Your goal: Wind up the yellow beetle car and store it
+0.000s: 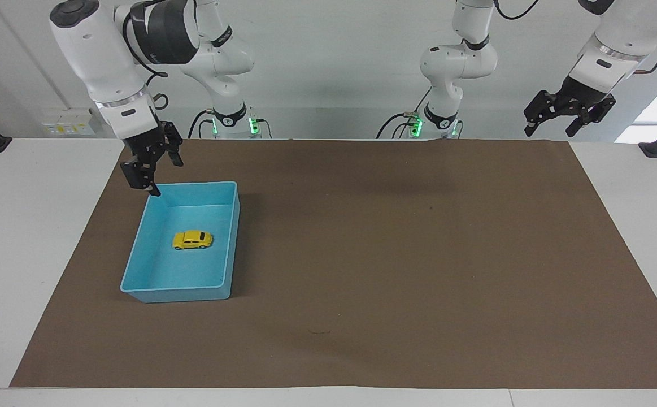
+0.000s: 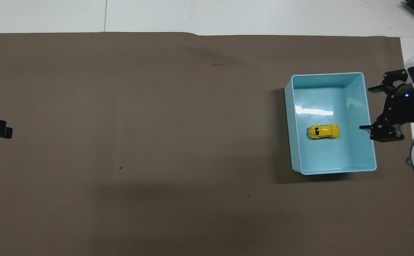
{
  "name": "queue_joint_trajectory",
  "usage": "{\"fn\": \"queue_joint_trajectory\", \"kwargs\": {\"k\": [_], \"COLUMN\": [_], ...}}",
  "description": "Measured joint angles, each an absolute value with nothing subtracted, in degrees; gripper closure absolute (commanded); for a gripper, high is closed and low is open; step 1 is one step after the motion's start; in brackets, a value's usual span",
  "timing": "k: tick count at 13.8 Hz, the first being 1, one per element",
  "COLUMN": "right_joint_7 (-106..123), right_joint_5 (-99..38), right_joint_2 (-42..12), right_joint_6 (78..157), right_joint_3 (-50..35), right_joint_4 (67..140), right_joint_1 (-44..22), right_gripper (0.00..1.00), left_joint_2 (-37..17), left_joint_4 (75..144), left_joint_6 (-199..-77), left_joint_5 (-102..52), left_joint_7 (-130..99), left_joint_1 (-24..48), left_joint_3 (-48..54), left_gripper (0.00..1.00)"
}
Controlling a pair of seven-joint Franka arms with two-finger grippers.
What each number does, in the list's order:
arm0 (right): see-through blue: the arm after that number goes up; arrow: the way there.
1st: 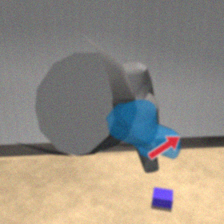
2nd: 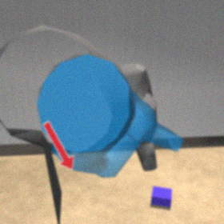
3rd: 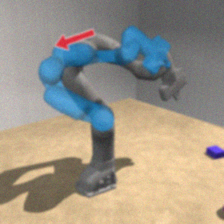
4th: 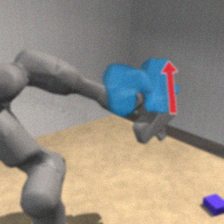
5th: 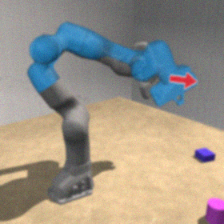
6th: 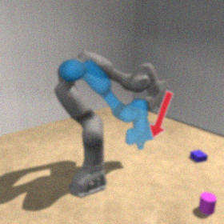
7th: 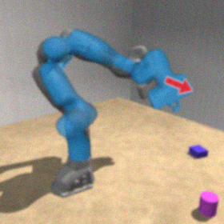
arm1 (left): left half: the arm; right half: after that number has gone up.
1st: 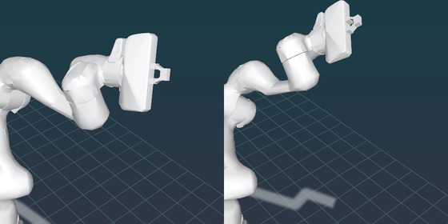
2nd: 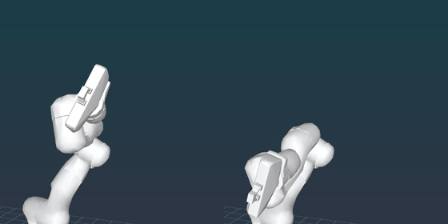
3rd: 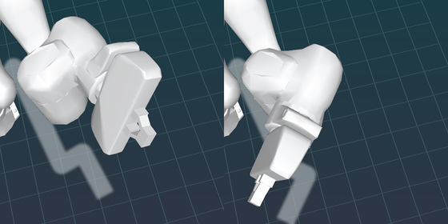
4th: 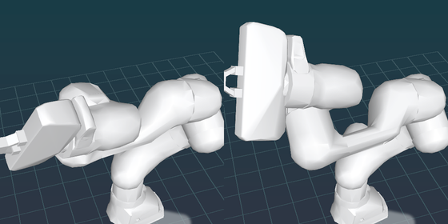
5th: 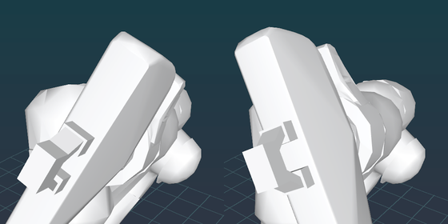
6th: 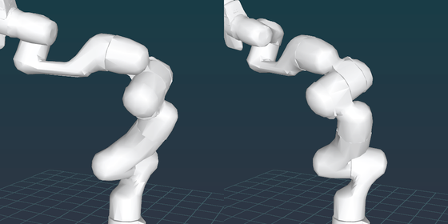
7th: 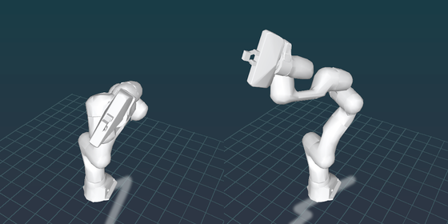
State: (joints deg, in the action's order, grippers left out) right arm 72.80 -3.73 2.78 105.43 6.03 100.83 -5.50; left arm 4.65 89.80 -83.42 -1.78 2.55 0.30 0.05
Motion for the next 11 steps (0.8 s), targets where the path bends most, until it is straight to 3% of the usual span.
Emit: {"fn": "queue_joint_trajectory", "kwargs": {"k": [5,11], "right_joint_7": [57.49,23.93], "right_joint_5": [-3.68,-3.65], "right_joint_2": [3.43,3.53], "right_joint_6": [100.77,96.6], "right_joint_3": [6.33,5.01], "right_joint_4": [97.38,95.37], "right_joint_1": [-5.07,-5.76], "right_gripper": [0.0,0.0], "left_joint_2": [4.65,4.65], "left_joint_4": [89.8,89.8], "left_joint_6": [-83.42,-83.42], "left_joint_5": [-1.78,-1.78], "left_joint_7": [2.55,2.55], "left_joint_1": [0.3,0.3], "left_joint_3": [0.05,0.05], "left_gripper": [0.0,0.0]}}
